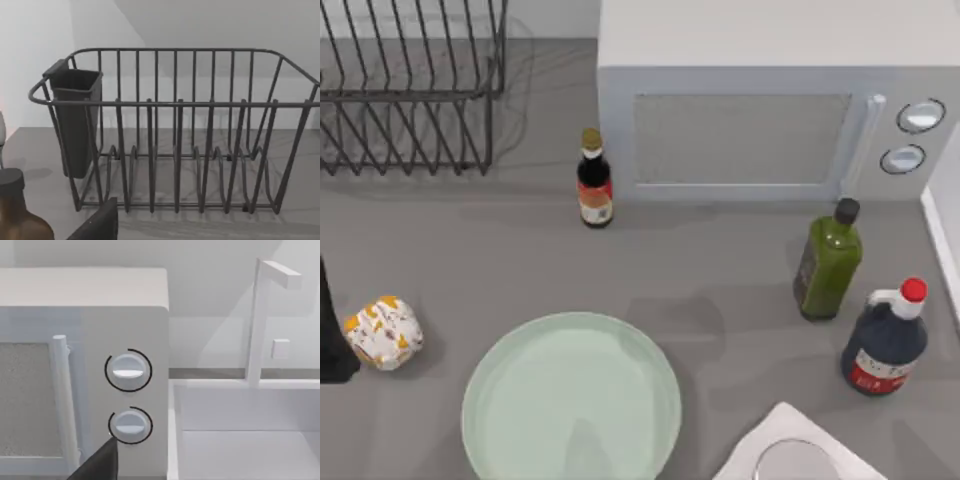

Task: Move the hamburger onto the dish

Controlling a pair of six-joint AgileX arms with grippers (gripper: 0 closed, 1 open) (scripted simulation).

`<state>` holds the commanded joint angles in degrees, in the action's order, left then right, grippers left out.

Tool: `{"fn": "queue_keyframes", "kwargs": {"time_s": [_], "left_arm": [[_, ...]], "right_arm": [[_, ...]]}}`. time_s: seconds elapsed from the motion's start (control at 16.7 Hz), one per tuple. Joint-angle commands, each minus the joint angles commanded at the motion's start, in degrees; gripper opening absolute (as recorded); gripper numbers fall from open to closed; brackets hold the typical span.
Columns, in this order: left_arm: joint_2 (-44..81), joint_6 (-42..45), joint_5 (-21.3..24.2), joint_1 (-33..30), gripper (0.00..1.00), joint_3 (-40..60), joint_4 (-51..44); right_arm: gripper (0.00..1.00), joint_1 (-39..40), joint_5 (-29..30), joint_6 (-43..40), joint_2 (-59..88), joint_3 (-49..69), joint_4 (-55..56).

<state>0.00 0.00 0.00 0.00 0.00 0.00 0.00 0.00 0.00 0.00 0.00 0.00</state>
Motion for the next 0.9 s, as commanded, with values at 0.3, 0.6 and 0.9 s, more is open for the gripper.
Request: {"fn": "queue_keyframes", "kwargs": {"time_s": [0.3, 0.6, 0.9], "left_arm": [[3.63, 1.90, -0.03, -0.26, 1.00, 3.00, -2.57], [21.74, 9.95, 0.10, -1.62, 1.00, 15.73, -13.24], [50.39, 20.61, 0.22, -3.33, 1.00, 32.36, -28.02]], "right_arm": [[1.00, 0.00, 0.00, 0.00, 0.00, 0.00, 0.00], [1.00, 0.00, 0.00, 0.00, 0.00, 0.00, 0.00], [1.00, 0.00, 0.00, 0.00, 0.00, 0.00, 0.00]]}}
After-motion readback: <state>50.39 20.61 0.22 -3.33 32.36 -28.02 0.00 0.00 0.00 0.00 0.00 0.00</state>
